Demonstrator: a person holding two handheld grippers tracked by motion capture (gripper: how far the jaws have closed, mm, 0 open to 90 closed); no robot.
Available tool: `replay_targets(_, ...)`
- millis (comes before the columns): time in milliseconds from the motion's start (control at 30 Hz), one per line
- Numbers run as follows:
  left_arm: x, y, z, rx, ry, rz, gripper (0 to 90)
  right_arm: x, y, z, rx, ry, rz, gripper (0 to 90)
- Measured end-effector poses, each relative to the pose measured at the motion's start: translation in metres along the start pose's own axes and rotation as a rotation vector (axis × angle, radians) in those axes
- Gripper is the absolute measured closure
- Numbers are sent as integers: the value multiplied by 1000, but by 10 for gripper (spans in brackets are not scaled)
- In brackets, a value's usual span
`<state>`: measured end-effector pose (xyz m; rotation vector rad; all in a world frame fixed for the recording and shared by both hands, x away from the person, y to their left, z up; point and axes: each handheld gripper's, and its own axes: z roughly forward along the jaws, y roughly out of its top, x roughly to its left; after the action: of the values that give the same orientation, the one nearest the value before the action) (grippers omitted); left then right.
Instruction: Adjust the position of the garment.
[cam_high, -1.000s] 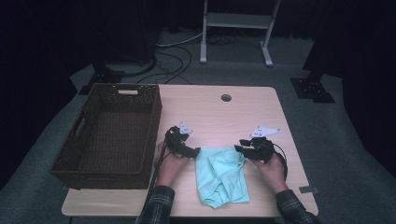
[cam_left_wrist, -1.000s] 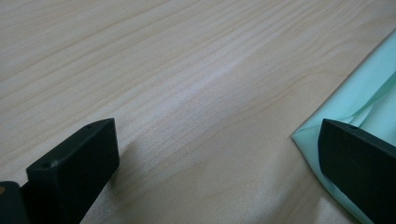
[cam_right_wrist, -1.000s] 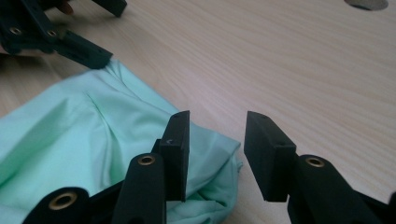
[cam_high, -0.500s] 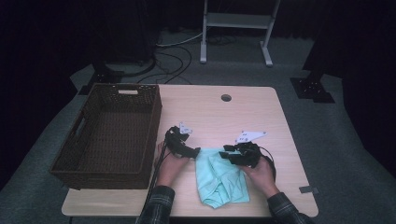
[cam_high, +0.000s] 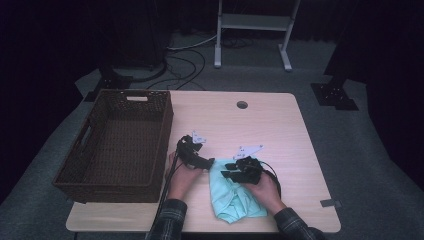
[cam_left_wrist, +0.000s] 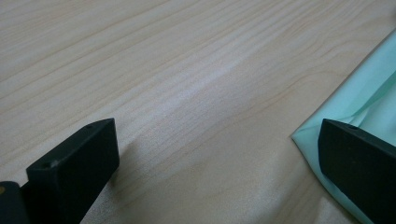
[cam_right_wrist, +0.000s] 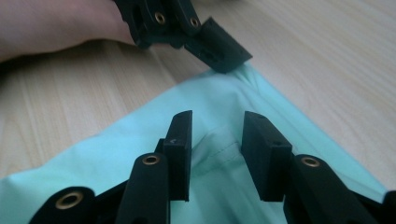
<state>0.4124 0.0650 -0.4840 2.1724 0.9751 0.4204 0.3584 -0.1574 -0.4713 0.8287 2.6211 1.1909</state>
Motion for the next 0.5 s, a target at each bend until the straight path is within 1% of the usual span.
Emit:
replay_targets(33,0,0,0,0,0,0,0,0,-1,0,-4,-5,-6,697)
replay_targets(100,0,0,0,0,0,0,0,0,-3,-1,-3,-4,-21,788)
replay_targets(200,0,0,0,0,0,0,0,2,-4,-4,-7,-11,-46,864)
replay_targets(300,0,0,0,0,1,0,0,4,-4,-7,-8,-14,-61,875)
replay_targets(433,0,0,0,0,1,0,0,3,-5,-12,-21,5,-48,877)
replay_targets(500,0,0,0,0,1,0,0,3,-5,-17,-25,2,-44,877)
